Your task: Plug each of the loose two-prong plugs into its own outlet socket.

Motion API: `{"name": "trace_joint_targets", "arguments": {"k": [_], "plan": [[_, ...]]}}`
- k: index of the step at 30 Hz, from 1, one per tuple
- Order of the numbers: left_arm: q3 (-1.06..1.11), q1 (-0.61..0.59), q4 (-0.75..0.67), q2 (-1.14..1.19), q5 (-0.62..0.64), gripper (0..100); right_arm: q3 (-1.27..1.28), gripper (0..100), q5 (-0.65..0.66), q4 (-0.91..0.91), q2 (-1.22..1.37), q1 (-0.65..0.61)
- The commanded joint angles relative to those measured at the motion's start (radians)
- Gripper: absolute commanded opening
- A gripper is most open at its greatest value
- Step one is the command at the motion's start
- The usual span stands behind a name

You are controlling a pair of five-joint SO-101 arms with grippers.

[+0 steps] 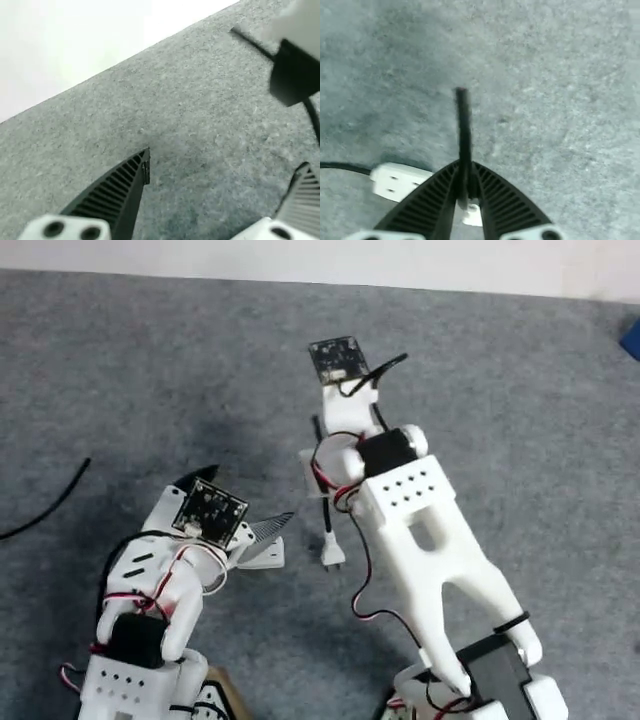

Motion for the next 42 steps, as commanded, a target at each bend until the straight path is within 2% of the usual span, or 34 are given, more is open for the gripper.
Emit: {"name": "trace_joint_targets", "arguments": {"k": [1, 4, 7, 11, 13, 15, 17, 21, 26, 37, 42], "plan": [[-0.015, -0.012, 0.002, 0.042, -0.002, 40, 0.059, 1.0, 0.094, -0.004, -0.002, 0.071], [-0.05, -0.012, 0.002, 0.102, 0.0, 40, 0.127, 3.7, 0.13, -0.041, -0.004, 0.14], [-0.076, -0.012, 0.002, 0.165, 0.0, 40, 0.104, 14.9, 0.178, -0.05, -0.016, 0.223], [-0.085, -0.012, -0.031, 0.22, 0.0, 40, 0.05, 29.4, 0.253, 0.059, -0.015, 0.288], [-0.085, -0.012, -0.038, 0.237, 0.0, 40, 0.048, 32.3, 0.284, 0.128, -0.015, 0.332], [-0.085, -0.012, -0.04, 0.246, 0.0, 40, 0.05, 30.8, 0.313, 0.171, -0.015, 0.377], [-0.085, -0.012, -0.041, 0.249, 0.0, 40, 0.071, 25.2, 0.341, 0.22, -0.016, 0.415], [-0.085, -0.012, -0.041, 0.251, 0.0, 40, 0.124, 1.7, 0.405, 0.251, -0.031, 0.412], [-0.084, -0.012, -0.041, 0.251, 0.002, 40, 0.196, 5.0, 0.422, 0.088, -0.105, 0.331], [-0.084, -0.005, -0.04, 0.252, 0.034, 40, 0.148, 8.0, 0.43, -0.001, 0.019, 0.321], [-0.07, -0.012, -0.037, 0.252, 0.055, 40, 0.091, 8.1, 0.548, -0.015, 0.137, 0.274]]}}
